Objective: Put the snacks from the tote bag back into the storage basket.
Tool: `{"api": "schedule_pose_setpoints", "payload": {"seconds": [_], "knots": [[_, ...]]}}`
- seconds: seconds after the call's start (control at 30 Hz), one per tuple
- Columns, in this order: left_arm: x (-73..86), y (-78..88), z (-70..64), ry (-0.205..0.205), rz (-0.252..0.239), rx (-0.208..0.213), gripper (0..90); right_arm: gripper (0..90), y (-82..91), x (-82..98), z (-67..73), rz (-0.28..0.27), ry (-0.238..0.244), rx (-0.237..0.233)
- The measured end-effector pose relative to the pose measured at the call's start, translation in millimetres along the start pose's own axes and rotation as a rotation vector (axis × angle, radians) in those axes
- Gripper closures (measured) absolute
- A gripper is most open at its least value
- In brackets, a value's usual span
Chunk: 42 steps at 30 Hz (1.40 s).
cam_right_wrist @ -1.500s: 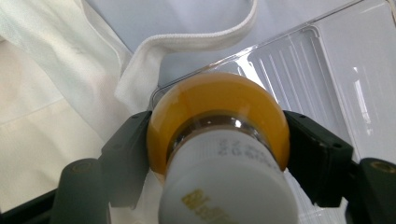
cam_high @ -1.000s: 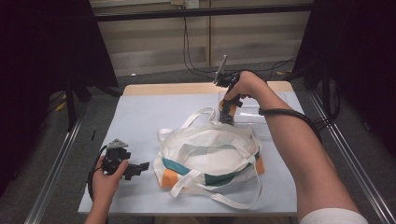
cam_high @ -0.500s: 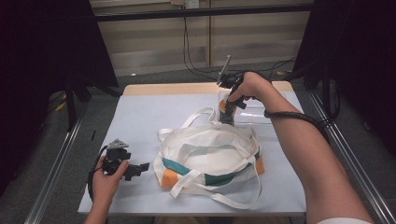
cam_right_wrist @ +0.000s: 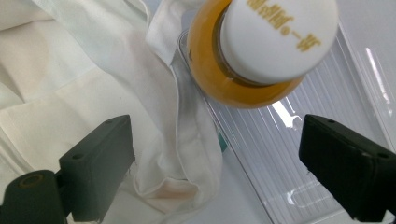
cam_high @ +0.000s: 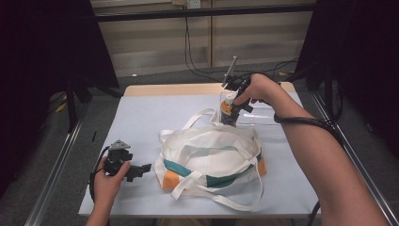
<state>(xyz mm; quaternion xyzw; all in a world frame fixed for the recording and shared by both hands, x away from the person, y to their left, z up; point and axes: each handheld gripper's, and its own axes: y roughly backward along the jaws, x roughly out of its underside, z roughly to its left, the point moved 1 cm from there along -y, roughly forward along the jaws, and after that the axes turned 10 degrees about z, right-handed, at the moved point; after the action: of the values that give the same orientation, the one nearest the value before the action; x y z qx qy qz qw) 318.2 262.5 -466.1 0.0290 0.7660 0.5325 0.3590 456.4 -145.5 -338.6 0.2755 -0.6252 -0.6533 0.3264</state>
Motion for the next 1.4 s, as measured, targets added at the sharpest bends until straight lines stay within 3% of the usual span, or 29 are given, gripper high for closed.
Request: {"api": "schedule_pose_setpoints", "payload": {"seconds": [0.03,0.17,0.37,0.43,0.63,0.83,1.4], "knots": [[-0.1,0.7,1.2,-0.016,0.011,-0.001,4.9,10.0,0.5,1.3,0.7,-0.001,-0.004,-0.004],[-0.4,0.4,1.0,-0.017,0.013,0.000,4.9,9.5,0.5,5.3,2.9,-0.001,-0.012,-0.003],[-1.2,-0.9,1.9,0.004,-0.004,0.014,4.9,8.2,-0.8,9.4,8.6,-0.009,0.017,-0.009],[-3.2,-0.8,2.0,0.009,-0.009,0.009,4.9,7.8,0.7,9.6,11.9,-0.014,-0.005,-0.015],[-4.1,-0.2,3.2,-0.011,0.003,0.011,4.9,6.0,2.5,16.6,15.6,-0.021,0.008,-0.018],[-2.2,1.1,5.3,0.005,-0.013,0.005,4.9,5.9,1.8,24.3,18.8,-0.003,0.021,-0.011],[-1.8,2.8,3.0,0.012,-0.016,0.004,4.9,5.7,1.3,47.4,21.3,-0.004,-0.010,-0.003]]}}
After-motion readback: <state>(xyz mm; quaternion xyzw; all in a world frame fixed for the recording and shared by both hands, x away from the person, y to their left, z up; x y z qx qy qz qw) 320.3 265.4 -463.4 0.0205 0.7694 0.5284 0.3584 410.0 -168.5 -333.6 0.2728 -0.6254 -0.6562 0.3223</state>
